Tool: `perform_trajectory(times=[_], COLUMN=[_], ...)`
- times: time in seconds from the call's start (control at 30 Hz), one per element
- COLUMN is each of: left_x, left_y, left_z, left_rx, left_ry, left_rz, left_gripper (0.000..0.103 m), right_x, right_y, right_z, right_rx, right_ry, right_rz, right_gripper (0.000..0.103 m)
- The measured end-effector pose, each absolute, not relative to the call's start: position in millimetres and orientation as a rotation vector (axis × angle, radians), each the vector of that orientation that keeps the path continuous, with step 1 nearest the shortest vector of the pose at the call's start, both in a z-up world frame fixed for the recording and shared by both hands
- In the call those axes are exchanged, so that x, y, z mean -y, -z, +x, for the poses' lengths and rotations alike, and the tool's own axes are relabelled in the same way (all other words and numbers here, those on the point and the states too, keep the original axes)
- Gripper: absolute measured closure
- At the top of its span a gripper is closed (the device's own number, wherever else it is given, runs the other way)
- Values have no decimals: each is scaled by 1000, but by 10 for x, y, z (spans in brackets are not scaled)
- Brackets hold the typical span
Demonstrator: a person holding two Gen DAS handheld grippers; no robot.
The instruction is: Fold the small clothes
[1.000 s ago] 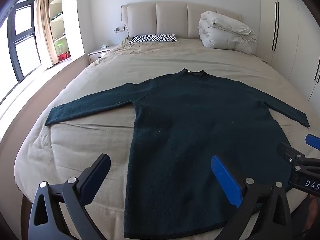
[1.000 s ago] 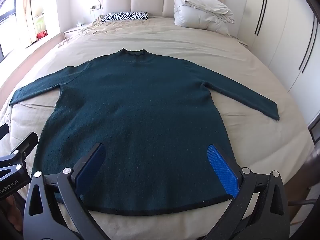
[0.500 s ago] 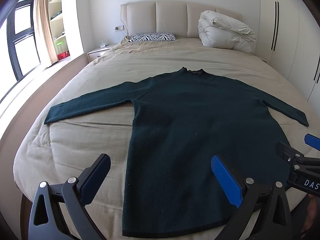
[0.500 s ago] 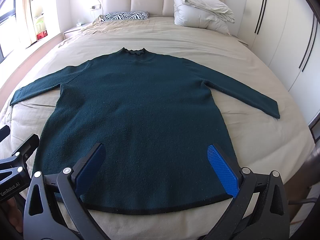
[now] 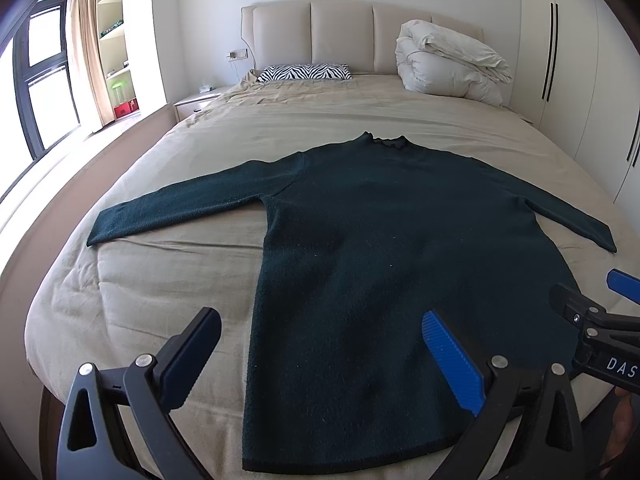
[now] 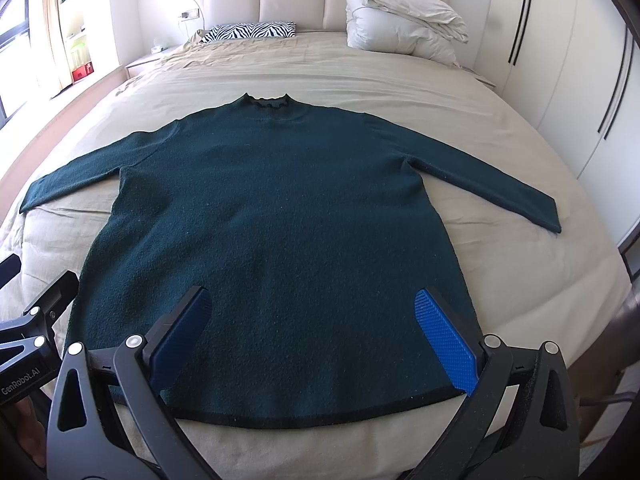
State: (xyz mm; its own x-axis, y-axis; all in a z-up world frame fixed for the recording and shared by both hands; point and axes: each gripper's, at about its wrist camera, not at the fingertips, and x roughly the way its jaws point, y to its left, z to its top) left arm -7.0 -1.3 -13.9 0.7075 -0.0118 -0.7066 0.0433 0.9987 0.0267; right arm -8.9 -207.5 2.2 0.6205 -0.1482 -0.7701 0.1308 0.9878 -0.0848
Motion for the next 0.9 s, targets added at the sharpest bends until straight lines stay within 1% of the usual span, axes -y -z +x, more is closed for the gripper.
perform_trajectory(times=[0.9], left_x=[3], left_y=[132], left_z=[-61], left_rx=[-787], left_ry=[32], left_rz=[37], left_gripper=[0], right_x=[2055], right_y=[-5], right_z=[-78], right_rx=[-887], right_ry=[162], right_rz=[-7], right_gripper=[0])
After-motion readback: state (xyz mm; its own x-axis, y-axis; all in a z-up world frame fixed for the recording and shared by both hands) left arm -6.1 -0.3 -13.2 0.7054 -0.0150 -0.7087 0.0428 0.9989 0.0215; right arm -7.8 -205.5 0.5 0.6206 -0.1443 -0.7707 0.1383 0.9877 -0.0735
